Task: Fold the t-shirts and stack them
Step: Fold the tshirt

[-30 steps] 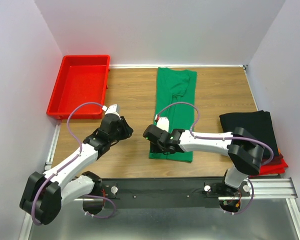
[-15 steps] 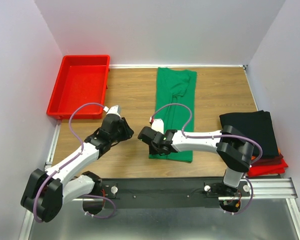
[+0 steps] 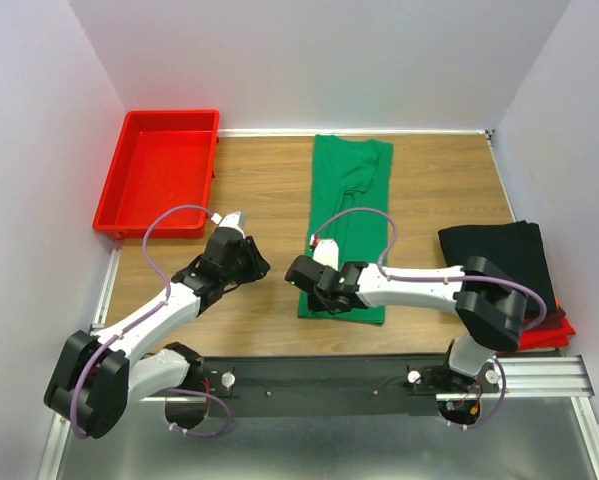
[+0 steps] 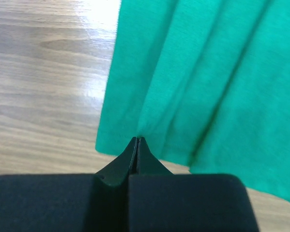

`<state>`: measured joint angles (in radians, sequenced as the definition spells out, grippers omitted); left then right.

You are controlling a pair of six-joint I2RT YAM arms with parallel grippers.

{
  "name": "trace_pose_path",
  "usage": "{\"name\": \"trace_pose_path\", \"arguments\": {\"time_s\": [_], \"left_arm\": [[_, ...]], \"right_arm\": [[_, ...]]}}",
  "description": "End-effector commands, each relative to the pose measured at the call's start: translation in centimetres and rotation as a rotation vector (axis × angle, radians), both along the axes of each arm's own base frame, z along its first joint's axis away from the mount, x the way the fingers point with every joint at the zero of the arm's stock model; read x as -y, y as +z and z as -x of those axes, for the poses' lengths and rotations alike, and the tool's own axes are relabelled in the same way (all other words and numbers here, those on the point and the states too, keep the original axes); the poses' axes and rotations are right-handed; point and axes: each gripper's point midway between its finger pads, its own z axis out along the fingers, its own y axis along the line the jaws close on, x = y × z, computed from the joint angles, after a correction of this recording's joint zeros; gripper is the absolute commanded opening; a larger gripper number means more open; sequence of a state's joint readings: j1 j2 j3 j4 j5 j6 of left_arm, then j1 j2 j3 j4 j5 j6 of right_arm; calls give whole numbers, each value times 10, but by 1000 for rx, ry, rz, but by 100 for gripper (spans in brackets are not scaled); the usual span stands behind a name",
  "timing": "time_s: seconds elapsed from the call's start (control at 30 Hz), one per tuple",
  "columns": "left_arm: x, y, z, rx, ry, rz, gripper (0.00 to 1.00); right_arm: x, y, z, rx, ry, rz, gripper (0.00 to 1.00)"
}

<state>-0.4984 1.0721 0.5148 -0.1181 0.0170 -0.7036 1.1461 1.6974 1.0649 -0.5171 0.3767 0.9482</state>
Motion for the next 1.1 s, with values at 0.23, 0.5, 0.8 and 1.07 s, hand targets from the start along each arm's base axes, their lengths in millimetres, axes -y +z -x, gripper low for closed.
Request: {"name": "trace_pose_path", "arguments": {"time_s": [0.23,0.5,0.8,1.07], "left_arm": [[17,-9,5,-17,-115,37,38],[25,-12,9,-28,-163,59,38],[53,-22,32,-53,-270,72,45],[75,-44,63,-120,-344,64,44]], "right_arm": [[42,9,12,22,-103,9,0],[68,6,22,13,-167,10,11],[124,37,22,94,-319,2,42],[175,7,44,2,-434,119,42]]}}
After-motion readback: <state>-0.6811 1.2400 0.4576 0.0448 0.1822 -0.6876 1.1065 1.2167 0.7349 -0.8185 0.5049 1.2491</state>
